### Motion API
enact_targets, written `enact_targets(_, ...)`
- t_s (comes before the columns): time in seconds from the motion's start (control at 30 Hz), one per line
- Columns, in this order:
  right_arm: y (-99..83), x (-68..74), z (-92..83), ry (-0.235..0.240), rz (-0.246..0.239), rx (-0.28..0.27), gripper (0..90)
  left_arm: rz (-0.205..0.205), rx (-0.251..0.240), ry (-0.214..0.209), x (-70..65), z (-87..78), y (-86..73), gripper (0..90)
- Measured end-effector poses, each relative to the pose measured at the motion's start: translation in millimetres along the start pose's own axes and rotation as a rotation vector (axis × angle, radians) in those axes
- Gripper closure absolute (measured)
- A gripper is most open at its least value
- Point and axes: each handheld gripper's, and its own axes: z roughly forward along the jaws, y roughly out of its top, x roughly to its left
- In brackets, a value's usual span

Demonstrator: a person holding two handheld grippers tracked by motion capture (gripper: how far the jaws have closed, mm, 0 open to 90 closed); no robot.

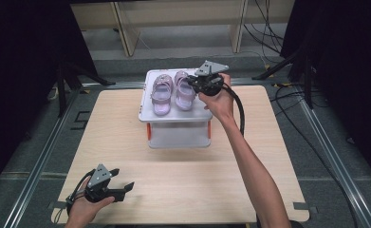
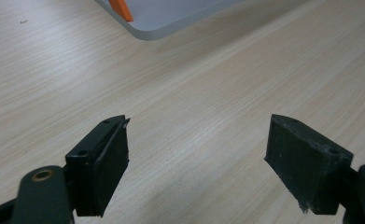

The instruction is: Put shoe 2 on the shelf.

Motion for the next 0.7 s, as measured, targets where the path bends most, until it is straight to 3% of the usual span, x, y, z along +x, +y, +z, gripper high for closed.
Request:
enact_targets(0.07, -1.0, 0.0, 1.5, -0.011, -0.004, 0.007, 84.6, 0.028, 0.018, 0.007, 2.0, -0.9, 0.6, 20.5)
enact_targets(0.13, -1.9, -1.0, 2.8, -0.014, -0.011, 0.014, 84.5, -0.002, 0.002, -0.001, 0.2, -0.3, -0.2, 20.5)
enact_targets(0.17, -2.7, -1.7, 3.2, -0.013, -0.006, 0.011, 84.5, 0.015, 0.017, 0.005, 1.4, -0.8, 0.1, 20.5)
enact_targets(0.4, -2.0, 2.2, 8.0, -0.002, -0.015, 0.014, 83.8, 0.002, 0.005, 0.000, -0.4, -0.2, 0.0, 20.5)
enact_targets(0.43, -2.1, 3.7, 8.5, 0.002, -0.014, 0.020, 83.4, 0.030, 0.020, 0.007, 1.6, -1.1, 0.4, 20.5)
enact_targets(0.53, -1.8, 5.2, 10.4, 0.006, -0.014, 0.024, 81.1, 0.000, 0.003, 0.000, -0.4, -1.2, -0.2, 20.5)
enact_targets(0.7, -1.5, 8.0, 14.6, 0.017, 0.001, 0.036, 76.4, 0.006, -0.001, -0.003, -0.6, -1.1, 0.1, 20.5)
